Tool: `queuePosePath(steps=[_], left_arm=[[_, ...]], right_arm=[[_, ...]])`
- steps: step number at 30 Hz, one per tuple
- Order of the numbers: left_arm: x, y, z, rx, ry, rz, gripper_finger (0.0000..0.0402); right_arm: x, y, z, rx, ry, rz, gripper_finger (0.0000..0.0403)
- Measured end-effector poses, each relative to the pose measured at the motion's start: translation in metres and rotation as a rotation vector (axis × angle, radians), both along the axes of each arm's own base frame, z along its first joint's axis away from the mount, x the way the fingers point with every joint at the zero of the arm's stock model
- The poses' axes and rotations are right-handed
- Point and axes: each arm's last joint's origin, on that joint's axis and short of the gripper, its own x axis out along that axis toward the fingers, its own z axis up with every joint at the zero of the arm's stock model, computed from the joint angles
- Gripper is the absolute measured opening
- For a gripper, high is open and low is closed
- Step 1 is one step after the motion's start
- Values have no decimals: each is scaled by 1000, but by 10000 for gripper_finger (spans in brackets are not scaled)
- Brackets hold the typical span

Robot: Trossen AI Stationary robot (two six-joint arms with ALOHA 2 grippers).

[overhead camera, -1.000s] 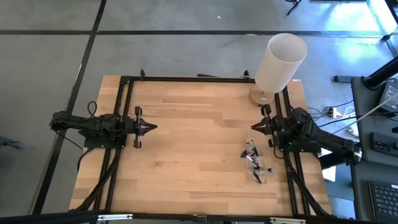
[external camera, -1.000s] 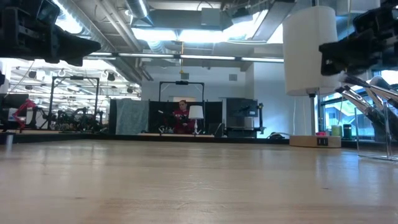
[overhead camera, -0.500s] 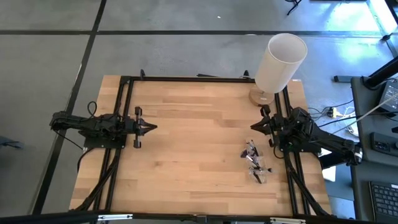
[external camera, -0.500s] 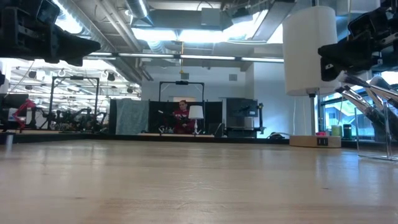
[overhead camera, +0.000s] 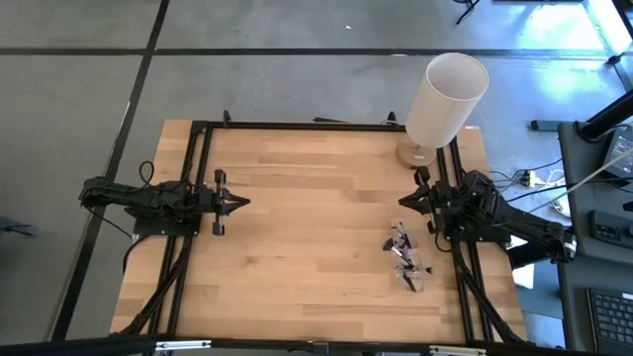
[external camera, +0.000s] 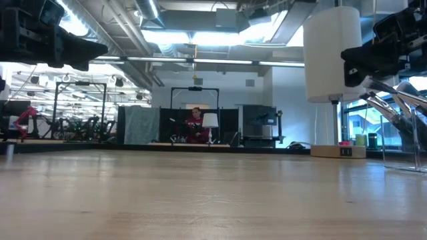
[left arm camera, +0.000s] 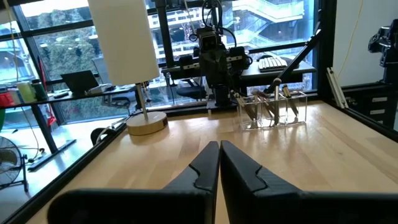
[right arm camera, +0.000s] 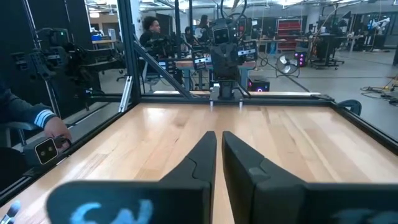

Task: Put items in baskets/containers
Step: Return to Home Position

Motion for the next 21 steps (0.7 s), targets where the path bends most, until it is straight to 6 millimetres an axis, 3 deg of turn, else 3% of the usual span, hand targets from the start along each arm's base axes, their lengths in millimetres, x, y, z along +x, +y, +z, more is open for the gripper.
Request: queuePosePath(steps=[21], left_arm=[[0,0,0,0,0,0,11]], right_arm=[[0,0,0,0,-1,0,28]])
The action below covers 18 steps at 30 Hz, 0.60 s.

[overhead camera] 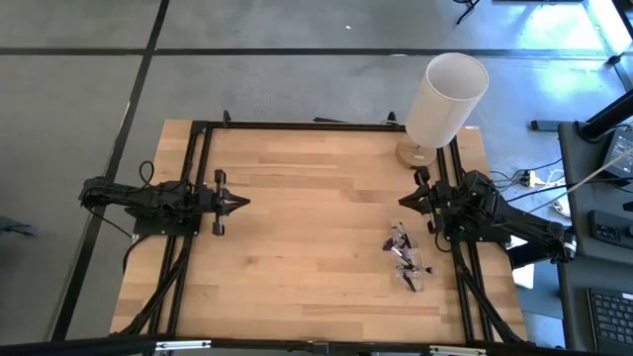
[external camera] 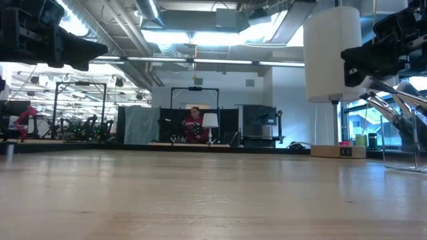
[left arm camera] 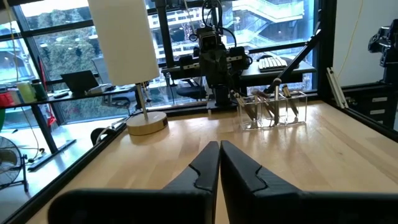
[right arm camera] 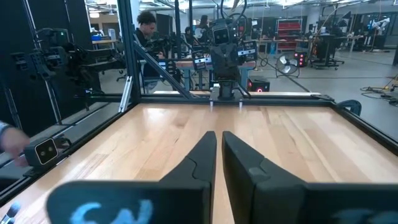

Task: Put items in baskets/containers
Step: Return to Home Position

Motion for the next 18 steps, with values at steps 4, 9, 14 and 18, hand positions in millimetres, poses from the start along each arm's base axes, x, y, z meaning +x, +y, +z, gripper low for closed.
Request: queuePosePath(steps=[4,9,14,18], left_arm=[[0,0,0,0,0,0,8],[0,0,0,0,0,0,7],[0,0,0,0,0,0,12],[0,0,0,0,0,0,12]], right_arm=[[0,0,0,0,0,0,28],[0,0,0,0,0,0,28],[0,0,0,0,0,0,28],[0,0,0,0,0,0,28]])
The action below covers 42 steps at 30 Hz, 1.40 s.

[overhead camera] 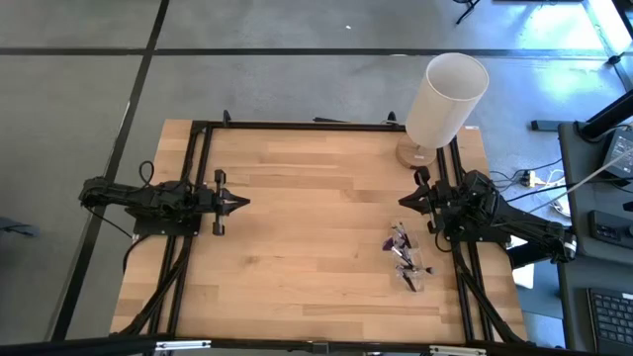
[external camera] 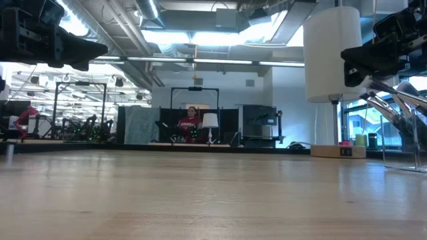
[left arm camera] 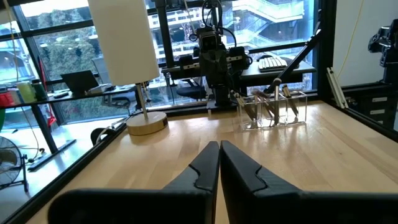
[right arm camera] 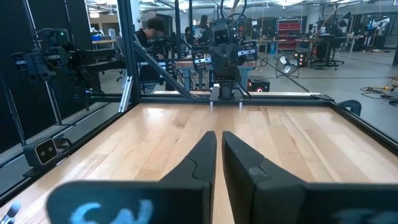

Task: Put items in baskets/containers
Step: Return to Home Position

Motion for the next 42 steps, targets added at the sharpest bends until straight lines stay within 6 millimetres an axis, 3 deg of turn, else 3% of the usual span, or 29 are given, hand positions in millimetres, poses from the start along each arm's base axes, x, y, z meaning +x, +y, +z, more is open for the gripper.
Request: queuePosePath(steps=[42], left_arm=[[0,0,0,0,0,0,8]], right_arm=[[0,0,0,0,0,0,28]])
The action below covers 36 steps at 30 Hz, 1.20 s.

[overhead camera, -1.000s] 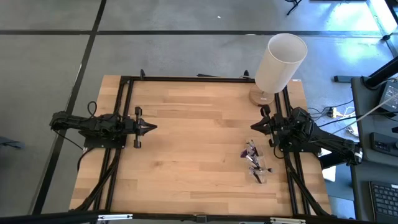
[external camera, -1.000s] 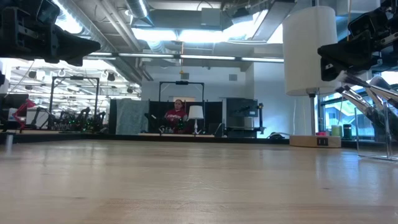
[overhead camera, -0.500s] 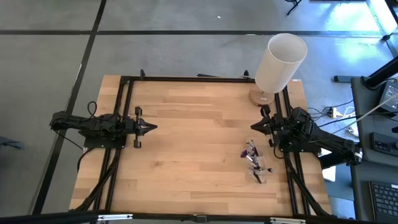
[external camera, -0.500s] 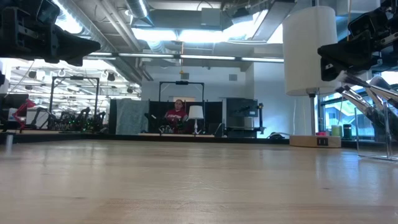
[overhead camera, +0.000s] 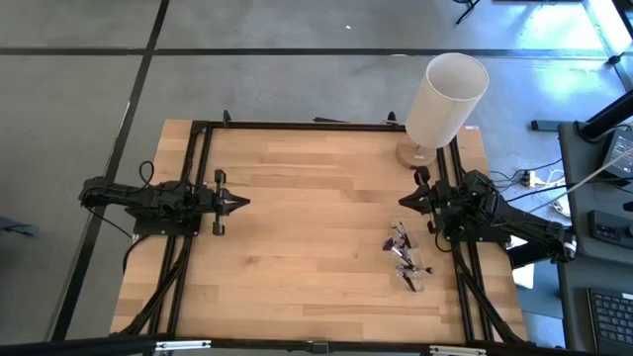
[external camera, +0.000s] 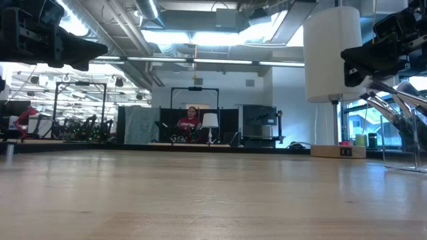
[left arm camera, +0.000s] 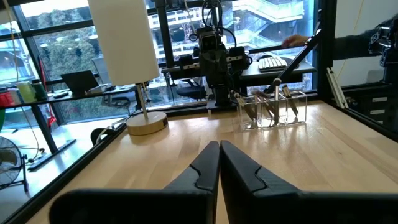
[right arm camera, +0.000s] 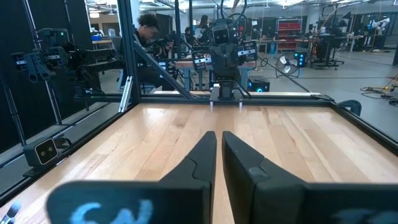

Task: Put items in baskets/containers
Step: Return to Home Position

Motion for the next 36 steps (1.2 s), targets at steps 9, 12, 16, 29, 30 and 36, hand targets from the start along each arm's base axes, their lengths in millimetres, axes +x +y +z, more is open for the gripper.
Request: queuePosePath(steps=[9,12,16,29,30,36], left_arm=[[0,0,0,0,0,0,12],[0,0,0,0,0,0,8],[0,0,0,0,0,0,7],[0,0,0,0,0,0,9],[0,0,0,0,0,0,8],[0,0,0,0,0,0,11]], right_arm=[[0,0,0,0,0,0,28],[0,0,0,0,0,0,28],[0,0,0,0,0,0,28],[0,0,0,0,0,0,28],[0,0,0,0,0,0,28],[0,0,0,0,0,0,28]])
